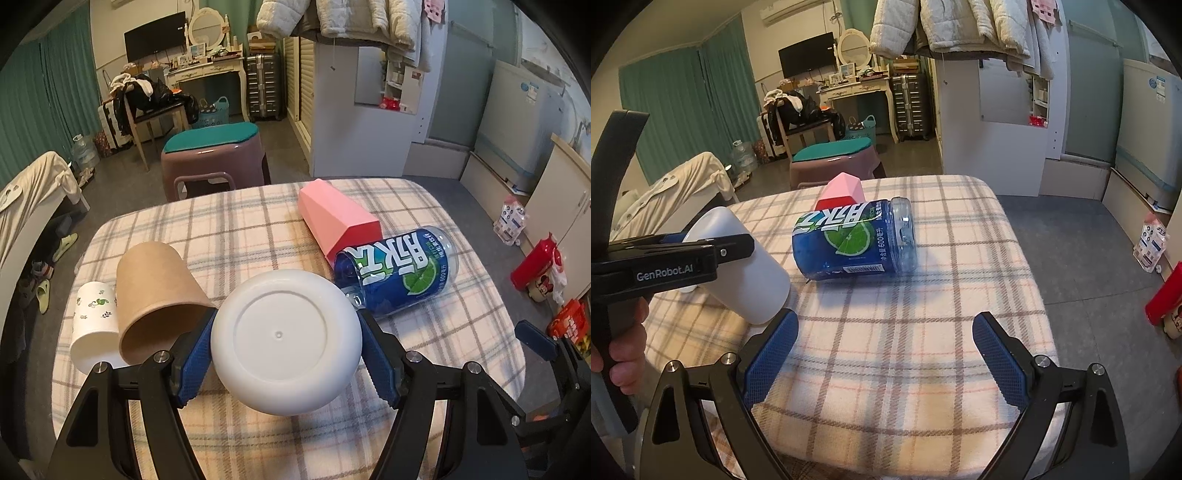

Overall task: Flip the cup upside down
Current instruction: 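Lower the upright white cup onto the table with the right tool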

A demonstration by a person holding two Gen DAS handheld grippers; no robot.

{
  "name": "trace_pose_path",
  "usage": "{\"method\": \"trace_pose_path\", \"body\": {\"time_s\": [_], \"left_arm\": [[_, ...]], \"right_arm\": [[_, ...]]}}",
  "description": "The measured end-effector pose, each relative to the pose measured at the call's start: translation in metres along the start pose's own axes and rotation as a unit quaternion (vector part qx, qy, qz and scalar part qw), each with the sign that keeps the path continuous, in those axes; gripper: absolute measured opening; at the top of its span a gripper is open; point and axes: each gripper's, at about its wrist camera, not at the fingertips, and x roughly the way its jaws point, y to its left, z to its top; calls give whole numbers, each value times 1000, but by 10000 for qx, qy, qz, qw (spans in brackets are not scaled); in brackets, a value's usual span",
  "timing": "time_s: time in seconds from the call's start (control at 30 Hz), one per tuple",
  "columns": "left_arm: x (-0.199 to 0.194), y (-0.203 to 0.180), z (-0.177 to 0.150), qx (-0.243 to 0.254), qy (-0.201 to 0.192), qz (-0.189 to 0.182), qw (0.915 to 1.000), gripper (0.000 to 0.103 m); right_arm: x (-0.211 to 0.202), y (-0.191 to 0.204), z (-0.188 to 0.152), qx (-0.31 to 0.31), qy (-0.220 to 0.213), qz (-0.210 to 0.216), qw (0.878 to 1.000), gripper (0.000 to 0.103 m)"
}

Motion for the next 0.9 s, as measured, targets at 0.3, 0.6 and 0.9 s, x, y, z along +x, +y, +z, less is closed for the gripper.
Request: {"method": "trace_pose_path", "body": {"time_s": [0.3,0.6,0.9], "left_arm": [[9,-2,3,62,-1,36,10000,74],[21,-7,8,97,25,-140,9999,72],[17,-8,10,134,-197,-66,9997,77]], "right_arm": [[6,0,-1,20,52,6,10000,96],[8,-4,0,77,56,-33,9999,96],[1,-6,2,63,17,-125,9999,96]]}}
